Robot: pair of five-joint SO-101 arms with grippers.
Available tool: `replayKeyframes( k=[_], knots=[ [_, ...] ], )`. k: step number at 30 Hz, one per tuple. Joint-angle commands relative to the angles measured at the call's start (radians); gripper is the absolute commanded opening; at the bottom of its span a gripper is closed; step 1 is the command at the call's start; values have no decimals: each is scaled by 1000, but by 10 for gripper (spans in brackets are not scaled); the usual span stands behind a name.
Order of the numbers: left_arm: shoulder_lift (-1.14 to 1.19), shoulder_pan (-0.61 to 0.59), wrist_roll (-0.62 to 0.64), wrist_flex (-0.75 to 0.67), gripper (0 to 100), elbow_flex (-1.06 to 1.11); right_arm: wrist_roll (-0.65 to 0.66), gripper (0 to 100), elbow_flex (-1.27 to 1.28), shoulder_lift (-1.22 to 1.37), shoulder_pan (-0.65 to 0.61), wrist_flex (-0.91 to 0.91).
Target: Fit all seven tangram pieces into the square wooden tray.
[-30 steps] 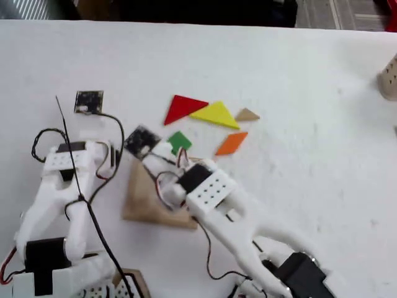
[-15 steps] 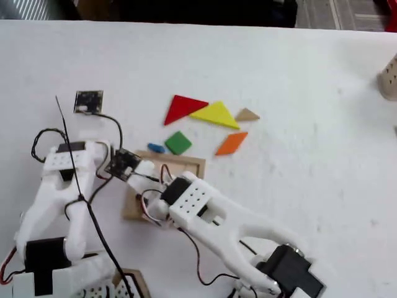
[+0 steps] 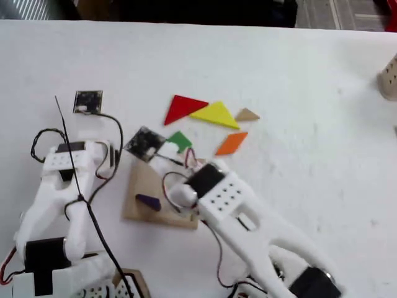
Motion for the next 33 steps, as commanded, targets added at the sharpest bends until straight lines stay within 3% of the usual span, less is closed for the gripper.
replayKeyframes(
  k=[1, 6, 11, 15, 19, 26, 30, 33],
  knots=[
    [-42, -8, -5, -43, 149, -3, 69, 234, -26, -228, 94, 105],
    [-41, -1, -3, -46, 146, 0, 74, 211, 137, -401, 209, 81],
    [-42, 16, -3, -37, 129, 3, 83, 9, 296, -518, 352, 33],
    [-45, 12, -3, -28, 17, 2, 89, 35, 400, -579, 495, 13],
    [-143, 19, -3, 140, 21, -6, 161, 17, 520, -610, 604, -74],
    [-631, 81, -8, 574, 23, 48, 184, 17, 575, -607, 657, -105],
    [-834, 213, -9, 634, 27, 153, 183, 17, 575, -605, 657, -105],
    [-848, 294, -40, 640, 24, 183, 183, 17, 575, -605, 657, -105]
  ],
)
